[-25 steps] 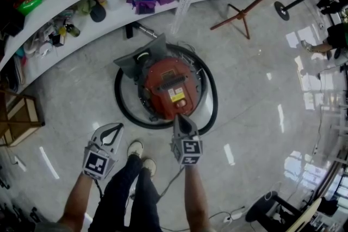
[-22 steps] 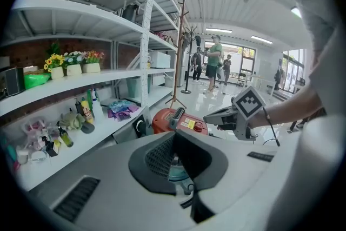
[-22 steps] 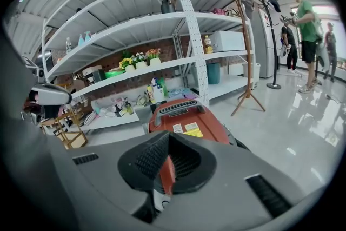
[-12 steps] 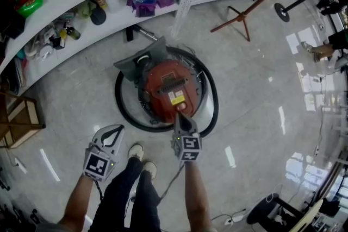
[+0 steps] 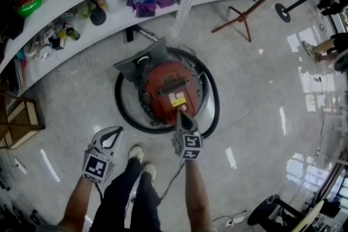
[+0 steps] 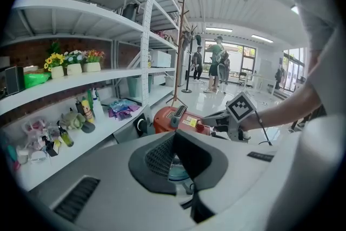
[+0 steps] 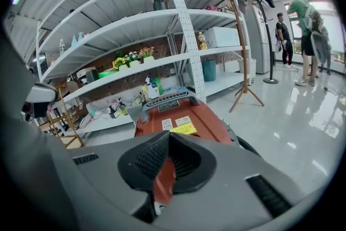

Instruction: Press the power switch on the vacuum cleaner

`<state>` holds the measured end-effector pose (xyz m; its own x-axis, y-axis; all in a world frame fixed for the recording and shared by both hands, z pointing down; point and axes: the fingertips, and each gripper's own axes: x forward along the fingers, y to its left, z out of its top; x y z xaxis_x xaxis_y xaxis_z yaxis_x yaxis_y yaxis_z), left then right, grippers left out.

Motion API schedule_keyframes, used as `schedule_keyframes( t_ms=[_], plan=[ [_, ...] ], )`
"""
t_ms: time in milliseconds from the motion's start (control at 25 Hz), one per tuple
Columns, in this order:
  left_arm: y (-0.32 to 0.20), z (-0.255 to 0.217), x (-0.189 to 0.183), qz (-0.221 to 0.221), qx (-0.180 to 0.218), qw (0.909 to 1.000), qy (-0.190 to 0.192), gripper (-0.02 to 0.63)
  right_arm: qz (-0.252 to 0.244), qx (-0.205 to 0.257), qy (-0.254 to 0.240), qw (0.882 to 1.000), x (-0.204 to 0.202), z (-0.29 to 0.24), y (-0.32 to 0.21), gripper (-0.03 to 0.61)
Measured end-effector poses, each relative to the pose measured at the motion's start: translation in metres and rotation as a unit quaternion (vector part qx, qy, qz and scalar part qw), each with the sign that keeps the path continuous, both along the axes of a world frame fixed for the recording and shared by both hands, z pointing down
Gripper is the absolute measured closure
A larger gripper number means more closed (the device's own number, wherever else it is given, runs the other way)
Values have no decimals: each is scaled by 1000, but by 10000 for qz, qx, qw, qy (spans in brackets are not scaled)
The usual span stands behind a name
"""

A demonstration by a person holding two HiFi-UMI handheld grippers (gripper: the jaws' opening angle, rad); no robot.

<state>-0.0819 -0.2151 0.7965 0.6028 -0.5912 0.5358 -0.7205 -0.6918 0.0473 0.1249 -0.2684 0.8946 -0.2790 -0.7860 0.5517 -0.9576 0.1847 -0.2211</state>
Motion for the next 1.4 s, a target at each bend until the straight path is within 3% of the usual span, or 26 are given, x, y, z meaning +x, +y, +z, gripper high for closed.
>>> schedule_keyframes(
  t_ms=[1400],
  plan=[
    [13, 20, -11, -95, -112, 9998, -115, 606, -128, 316, 33, 9994, -3, 9, 0, 566]
  ],
)
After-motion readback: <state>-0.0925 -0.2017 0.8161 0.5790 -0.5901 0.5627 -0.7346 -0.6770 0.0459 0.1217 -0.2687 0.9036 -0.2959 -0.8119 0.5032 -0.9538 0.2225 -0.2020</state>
